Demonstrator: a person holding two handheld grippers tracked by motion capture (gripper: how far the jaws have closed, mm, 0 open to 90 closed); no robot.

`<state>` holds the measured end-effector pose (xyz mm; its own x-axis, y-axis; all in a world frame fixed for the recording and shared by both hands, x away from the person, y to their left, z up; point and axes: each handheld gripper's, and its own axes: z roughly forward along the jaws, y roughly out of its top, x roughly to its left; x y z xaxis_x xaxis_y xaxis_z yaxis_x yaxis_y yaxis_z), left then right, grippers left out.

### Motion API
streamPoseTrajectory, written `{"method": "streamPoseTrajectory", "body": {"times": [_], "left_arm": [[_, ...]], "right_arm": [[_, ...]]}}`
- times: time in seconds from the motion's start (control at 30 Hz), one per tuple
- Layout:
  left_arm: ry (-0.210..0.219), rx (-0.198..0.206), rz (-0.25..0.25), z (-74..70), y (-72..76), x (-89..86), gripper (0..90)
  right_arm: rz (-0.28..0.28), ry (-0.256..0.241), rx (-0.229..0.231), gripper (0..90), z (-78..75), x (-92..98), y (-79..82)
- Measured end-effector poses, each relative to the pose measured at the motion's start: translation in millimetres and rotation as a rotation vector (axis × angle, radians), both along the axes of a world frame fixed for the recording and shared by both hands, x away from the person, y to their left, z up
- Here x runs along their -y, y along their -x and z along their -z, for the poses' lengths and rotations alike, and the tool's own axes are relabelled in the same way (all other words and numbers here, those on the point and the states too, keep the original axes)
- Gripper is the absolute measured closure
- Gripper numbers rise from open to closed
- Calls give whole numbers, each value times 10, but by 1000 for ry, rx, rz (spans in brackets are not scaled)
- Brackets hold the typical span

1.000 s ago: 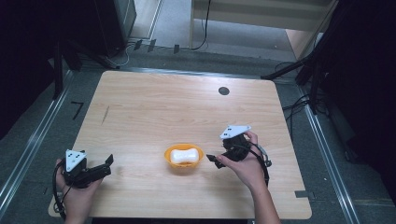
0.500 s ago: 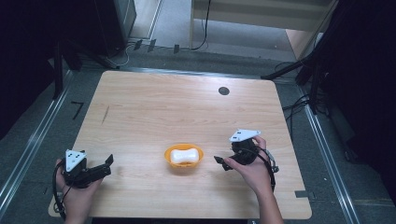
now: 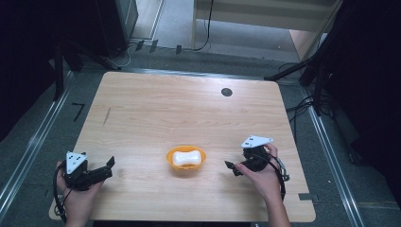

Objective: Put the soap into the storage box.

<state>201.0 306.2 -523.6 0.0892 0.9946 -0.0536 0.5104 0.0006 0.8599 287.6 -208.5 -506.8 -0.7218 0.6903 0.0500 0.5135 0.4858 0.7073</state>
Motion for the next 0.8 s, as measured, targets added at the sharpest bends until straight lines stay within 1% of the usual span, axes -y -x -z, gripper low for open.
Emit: {"method": "streamPoseTrajectory", "body": {"times": [0.4,0.43,0.67,0.77,0.8], "left_arm": [[1,1,1,0,0,-1,0],[2,0,1,-1,1,-2,0],[3,1,1,0,2,-2,0],[2,1,2,-1,1,-2,0],[2,1,2,0,1,-3,0]], "right_arm": [[40,1,2,46,95,152,57],[49,-1,1,46,110,187,71],[69,-6,7,48,150,277,104],[92,-15,0,51,177,333,132],[90,-16,4,52,184,347,134]]}}
